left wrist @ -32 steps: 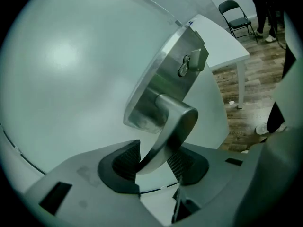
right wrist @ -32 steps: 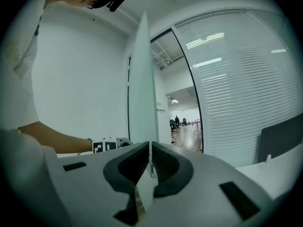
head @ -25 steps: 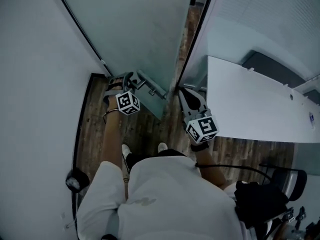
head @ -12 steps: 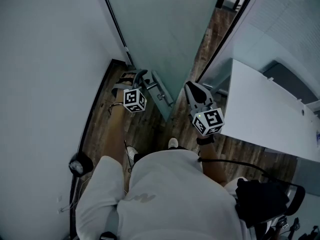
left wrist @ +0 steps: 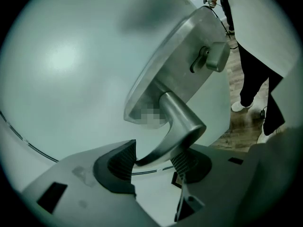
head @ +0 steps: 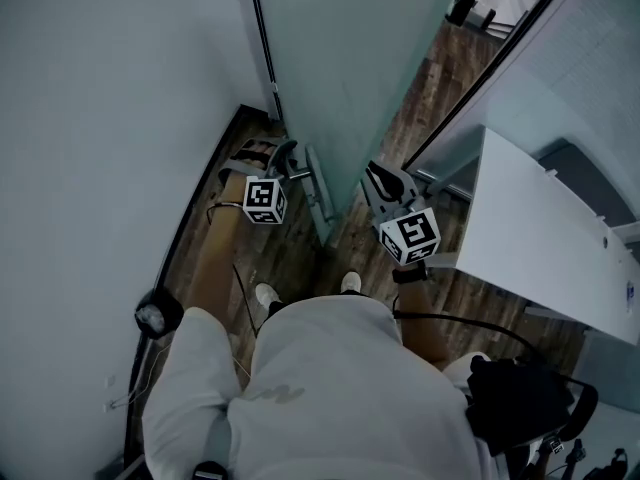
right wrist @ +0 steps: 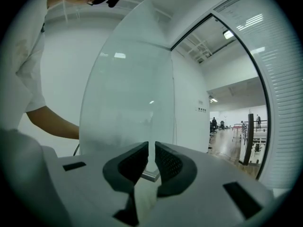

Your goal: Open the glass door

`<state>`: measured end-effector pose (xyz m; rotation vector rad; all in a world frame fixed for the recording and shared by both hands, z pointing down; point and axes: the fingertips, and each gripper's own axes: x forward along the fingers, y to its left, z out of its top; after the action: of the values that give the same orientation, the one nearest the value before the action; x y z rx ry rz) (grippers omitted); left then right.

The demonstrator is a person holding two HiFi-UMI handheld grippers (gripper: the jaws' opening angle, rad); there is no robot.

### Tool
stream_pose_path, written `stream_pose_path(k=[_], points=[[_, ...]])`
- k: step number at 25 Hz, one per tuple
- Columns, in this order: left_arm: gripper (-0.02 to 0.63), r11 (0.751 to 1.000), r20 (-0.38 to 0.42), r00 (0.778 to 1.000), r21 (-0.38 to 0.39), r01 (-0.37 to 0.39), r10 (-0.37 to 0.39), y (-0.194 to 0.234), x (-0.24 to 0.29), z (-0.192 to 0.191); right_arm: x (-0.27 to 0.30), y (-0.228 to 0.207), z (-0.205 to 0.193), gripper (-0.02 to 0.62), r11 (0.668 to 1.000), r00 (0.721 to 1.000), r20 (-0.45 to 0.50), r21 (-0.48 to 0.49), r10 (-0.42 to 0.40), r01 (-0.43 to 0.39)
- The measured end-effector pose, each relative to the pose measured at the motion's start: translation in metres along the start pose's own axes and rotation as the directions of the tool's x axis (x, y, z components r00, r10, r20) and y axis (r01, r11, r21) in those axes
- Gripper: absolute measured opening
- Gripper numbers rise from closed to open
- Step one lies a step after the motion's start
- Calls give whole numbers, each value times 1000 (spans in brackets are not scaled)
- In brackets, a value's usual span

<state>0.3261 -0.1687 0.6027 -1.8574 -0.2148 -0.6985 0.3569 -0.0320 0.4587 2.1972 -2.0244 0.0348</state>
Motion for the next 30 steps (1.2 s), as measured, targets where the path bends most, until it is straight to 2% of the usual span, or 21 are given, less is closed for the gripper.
stream_pose_path(k=[3, 5, 8, 10, 13, 16, 20, 24, 27, 30], points=[[199, 1000, -6, 1000, 1, -18, 18, -6, -25, -20, 19, 27, 2, 62, 997, 998, -26, -58, 56, -57], [202, 999, -3, 1000, -44, -28, 28, -9, -43, -36, 34, 46, 2, 104, 990, 994, -56, -102, 95, -101], [204, 990, -18, 999, -132, -48, 46, -15, -65, -60, 52, 75, -2, 123, 968, 980, -116, -175, 162, -181], [204, 974, -30, 998, -220, -61, 56, -19, -79, -78, 63, 94, -8, 129, 941, 964, -167, -234, 207, -243], [204, 921, -33, 996, -379, -92, 87, -26, -102, -103, 77, 120, -19, 129, 881, 933, -242, -332, 265, -337], [204, 844, -44, 990, -519, -138, 135, -33, -127, -127, 91, 143, -31, 129, 797, 900, -322, -437, 294, -416], [202, 717, -113, 976, -663, -214, 187, -48, -166, -159, 111, 175, -46, 129, 643, 853, -425, -569, 303, -512], [202, 566, -187, 955, -772, -289, 232, -57, -203, -186, 137, 196, -56, 129, 499, 815, -495, -646, 301, -577], [202, 454, -219, 936, -828, -328, 277, -65, -234, -192, 149, 211, -57, 129, 410, 791, -527, -677, 311, -612], [201, 349, -256, 913, -864, -364, 319, -69, -264, -205, 166, 233, -55, 129, 337, 759, -546, -683, 354, -648]])
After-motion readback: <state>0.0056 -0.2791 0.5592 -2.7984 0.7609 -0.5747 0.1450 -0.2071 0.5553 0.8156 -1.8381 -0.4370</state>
